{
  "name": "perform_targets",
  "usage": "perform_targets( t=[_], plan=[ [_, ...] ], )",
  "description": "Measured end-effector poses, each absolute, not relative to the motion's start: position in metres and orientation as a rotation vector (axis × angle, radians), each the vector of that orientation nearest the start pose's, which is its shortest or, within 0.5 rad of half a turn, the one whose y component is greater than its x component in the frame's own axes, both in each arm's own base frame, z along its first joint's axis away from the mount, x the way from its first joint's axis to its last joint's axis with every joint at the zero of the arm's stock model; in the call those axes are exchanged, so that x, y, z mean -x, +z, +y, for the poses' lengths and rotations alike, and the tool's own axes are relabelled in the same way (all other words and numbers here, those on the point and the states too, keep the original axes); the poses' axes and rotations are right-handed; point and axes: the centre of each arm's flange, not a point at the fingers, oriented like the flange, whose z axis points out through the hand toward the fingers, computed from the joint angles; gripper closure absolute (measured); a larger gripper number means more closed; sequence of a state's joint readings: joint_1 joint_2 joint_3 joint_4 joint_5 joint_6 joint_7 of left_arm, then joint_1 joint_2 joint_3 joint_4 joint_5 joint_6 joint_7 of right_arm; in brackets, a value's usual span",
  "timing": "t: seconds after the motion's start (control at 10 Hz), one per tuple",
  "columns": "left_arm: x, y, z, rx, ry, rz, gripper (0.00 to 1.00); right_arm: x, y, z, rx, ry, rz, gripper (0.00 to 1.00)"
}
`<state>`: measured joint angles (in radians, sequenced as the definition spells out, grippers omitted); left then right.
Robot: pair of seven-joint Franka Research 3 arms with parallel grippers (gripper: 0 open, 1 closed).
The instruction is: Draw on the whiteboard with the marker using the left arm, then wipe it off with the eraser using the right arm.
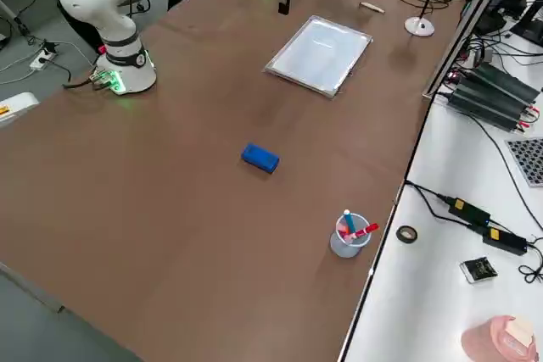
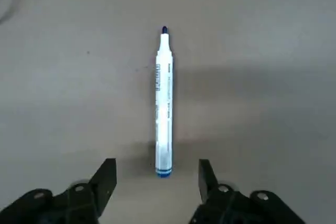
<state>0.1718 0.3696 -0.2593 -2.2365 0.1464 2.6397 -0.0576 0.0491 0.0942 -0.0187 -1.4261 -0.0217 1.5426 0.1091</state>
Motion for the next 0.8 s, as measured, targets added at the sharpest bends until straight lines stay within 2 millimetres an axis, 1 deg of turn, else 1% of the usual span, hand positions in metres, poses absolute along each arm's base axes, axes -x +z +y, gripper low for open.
perform_targets(
  t=[0.2, 0.3, 0.4, 0.5, 0.8],
  plan=[
    [-0.55, 0.205, -0.054, 3.161, -0.067, 0.216, 0.34, -0.581, 0.637, 0.016, 3.161, -0.04, 0.126, 0.0],
    [-0.551, 0.203, -0.054, 3.162, -0.063, 0.215, 0.39, -0.582, 0.637, 0.016, 3.161, -0.04, 0.127, 0.0],
    [-0.551, 0.201, -0.054, 3.164, -0.057, 0.215, 0.39, -0.582, 0.637, 0.015, 3.161, -0.04, 0.127, 0.0],
    [-0.552, 0.198, -0.054, 3.166, -0.052, 0.214, 0.42, -0.582, 0.637, 0.015, 3.161, -0.041, 0.127, 0.0],
    [-0.554, 0.191, -0.055, 3.171, -0.04, 0.212, 0.44, -0.582, 0.637, 0.014, 3.167, -0.043, 0.13, 0.0]
  ],
)
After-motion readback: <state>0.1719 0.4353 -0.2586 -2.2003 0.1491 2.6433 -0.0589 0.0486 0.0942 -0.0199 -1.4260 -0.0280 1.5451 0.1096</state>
